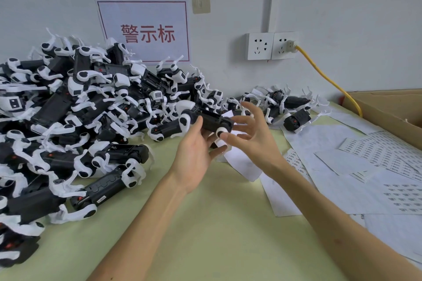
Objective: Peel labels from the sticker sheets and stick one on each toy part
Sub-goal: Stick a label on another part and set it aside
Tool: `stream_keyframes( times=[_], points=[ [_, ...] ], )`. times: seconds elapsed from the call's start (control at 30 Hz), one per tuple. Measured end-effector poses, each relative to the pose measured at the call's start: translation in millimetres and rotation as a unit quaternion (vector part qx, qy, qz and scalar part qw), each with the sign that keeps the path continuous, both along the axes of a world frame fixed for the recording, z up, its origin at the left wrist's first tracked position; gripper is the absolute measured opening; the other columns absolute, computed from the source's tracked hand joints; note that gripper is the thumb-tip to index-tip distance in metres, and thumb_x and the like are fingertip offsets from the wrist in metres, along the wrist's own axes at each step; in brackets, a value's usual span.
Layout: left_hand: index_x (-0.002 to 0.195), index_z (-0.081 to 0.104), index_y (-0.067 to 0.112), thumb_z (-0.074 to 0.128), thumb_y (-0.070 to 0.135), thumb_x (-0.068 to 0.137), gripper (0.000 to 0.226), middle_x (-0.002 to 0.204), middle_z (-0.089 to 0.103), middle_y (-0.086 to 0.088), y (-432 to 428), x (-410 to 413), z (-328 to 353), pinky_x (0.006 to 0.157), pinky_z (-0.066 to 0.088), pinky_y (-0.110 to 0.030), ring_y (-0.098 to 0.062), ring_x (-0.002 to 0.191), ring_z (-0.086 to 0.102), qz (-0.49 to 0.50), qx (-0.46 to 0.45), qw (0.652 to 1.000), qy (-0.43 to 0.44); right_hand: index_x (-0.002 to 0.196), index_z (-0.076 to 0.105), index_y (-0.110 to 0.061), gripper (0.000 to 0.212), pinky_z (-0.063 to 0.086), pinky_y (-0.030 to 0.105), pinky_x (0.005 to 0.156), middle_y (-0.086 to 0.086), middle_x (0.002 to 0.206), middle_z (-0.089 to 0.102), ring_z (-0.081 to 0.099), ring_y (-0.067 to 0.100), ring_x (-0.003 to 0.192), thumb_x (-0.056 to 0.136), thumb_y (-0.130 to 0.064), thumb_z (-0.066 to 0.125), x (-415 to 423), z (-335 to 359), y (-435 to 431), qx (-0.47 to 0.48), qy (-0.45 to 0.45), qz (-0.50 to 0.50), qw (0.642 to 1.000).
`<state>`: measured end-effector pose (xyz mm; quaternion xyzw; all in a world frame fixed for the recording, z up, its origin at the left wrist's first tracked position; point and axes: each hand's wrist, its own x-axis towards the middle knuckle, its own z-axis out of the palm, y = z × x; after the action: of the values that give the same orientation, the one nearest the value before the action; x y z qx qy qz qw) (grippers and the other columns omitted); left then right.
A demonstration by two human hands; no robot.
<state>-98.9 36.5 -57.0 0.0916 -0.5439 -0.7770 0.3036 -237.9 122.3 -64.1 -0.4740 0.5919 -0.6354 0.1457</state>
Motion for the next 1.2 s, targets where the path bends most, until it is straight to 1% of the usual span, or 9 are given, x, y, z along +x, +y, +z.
stream_keyframes(
  times=[0.1, 0.27, 0.4, 0.5, 0.57, 0.7, 0.8, 1.0, 1.2],
  points=[
    [0.124, 0.065, 0.022, 0.053, 0.034, 0.090, 0.038, 0.131, 0.065, 0.007, -4.8, 1.1, -1.9, 0.095, 0.042, -0.033, -0.009, 0.117, 0.057, 0.024, -0.046, 0.999, -0.005, 0.138, 0.045, -0.030, 0.079, 0.053, 0.017, 0.081, -0.009, 0.107, 0.071, 0.071, 0.007, 0.096, 0.072, -0.031, 0.089, -6.1, 5.2, 3.6, -0.057, -0.078, -0.016, 0.995],
    [0.109, 0.077, 0.038, 0.055, 0.009, 0.084, 0.044, 0.146, 0.054, 0.020, -5.2, -2.2, -6.4, 0.101, 0.035, -0.011, 0.015, 0.132, 0.043, 0.064, -0.213, 0.969, -0.109, 0.132, 0.051, -0.021, 0.066, 0.057, 0.036, 0.085, -0.003, 0.100, 0.075, 0.072, 0.024, 0.098, 0.073, -0.033, 0.077, -18.0, 15.0, 4.9, -0.116, -0.243, -0.037, 0.962],
    [0.098, 0.078, 0.024, 0.043, -0.002, 0.097, 0.043, 0.116, 0.076, 0.004, -9.3, -1.5, -12.3, 0.089, 0.047, -0.024, -0.010, 0.106, 0.069, 0.093, -0.184, 0.965, -0.164, 0.113, 0.064, -0.013, 0.042, 0.052, 0.033, 0.082, 0.007, 0.098, 0.065, 0.059, 0.022, 0.086, 0.078, -0.036, 0.069, -26.9, 20.6, 12.0, -0.119, -0.348, 0.030, 0.930],
    [0.105, 0.072, 0.016, 0.043, 0.021, 0.104, 0.030, 0.106, 0.077, -0.010, -15.7, 1.9, -7.9, 0.086, 0.054, -0.034, -0.021, 0.090, 0.075, 0.048, -0.020, 0.993, -0.106, 0.084, 0.070, -0.026, 0.011, 0.048, 0.029, 0.076, -0.004, 0.074, 0.065, 0.059, 0.016, 0.072, 0.085, -0.035, 0.063, -29.7, 20.5, 15.6, -0.111, -0.324, 0.112, 0.933],
    [0.107, 0.074, 0.014, 0.048, 0.041, 0.098, 0.038, 0.105, 0.075, -0.013, -17.1, 2.2, -3.5, 0.083, 0.056, -0.038, -0.027, 0.093, 0.072, -0.010, 0.036, 0.996, -0.080, 0.106, 0.065, -0.021, 0.028, 0.051, 0.025, 0.069, -0.004, 0.080, 0.067, 0.064, 0.013, 0.071, 0.080, -0.032, 0.067, -25.6, 20.3, 13.4, -0.093, -0.311, 0.135, 0.936],
    [0.116, 0.076, 0.019, 0.054, 0.052, 0.096, 0.044, 0.116, 0.073, -0.018, -7.2, -0.9, -7.4, 0.104, 0.045, -0.050, -0.034, 0.110, 0.067, -0.081, -0.067, 0.986, -0.132, 0.123, 0.058, -0.019, 0.059, 0.055, 0.030, 0.077, -0.003, 0.084, 0.071, 0.068, 0.014, 0.084, 0.069, -0.035, 0.079, -15.7, 15.2, 4.7, -0.036, -0.227, 0.108, 0.967],
    [0.102, 0.081, 0.022, 0.060, 0.048, 0.093, 0.034, 0.105, 0.076, -0.013, 0.6, -1.5, -9.6, 0.096, 0.051, -0.040, -0.025, 0.100, 0.071, -0.058, -0.081, 0.987, -0.129, 0.120, 0.062, -0.026, 0.064, 0.055, 0.035, 0.089, 0.002, 0.104, 0.074, 0.070, 0.019, 0.101, 0.064, -0.047, 0.084, -14.8, 11.2, 4.2, -0.024, -0.198, 0.071, 0.977],
    [0.103, 0.081, 0.019, 0.068, 0.044, 0.092, 0.030, 0.109, 0.076, -0.013, -1.7, -2.8, -10.0, 0.103, 0.049, -0.043, -0.026, 0.103, 0.070, 0.031, -0.018, 0.998, -0.053, 0.102, 0.067, -0.019, 0.010, 0.047, 0.027, 0.073, 0.000, 0.089, 0.073, 0.066, 0.014, 0.080, 0.099, -0.024, 0.059, -24.5, 17.2, 7.5, -0.049, -0.204, 0.014, 0.978],
    [0.102, 0.078, 0.020, 0.073, 0.040, 0.088, 0.025, 0.107, 0.075, -0.008, -2.1, -2.0, -8.8, 0.079, 0.054, -0.029, -0.017, 0.090, 0.069, 0.075, -0.037, 0.995, -0.049, 0.076, 0.069, -0.020, 0.017, 0.048, 0.024, 0.070, 0.004, 0.084, 0.068, 0.062, 0.016, 0.076, 0.092, -0.015, 0.064, -13.5, 20.2, 11.5, -0.012, -0.154, 0.109, 0.982]
  ],
)
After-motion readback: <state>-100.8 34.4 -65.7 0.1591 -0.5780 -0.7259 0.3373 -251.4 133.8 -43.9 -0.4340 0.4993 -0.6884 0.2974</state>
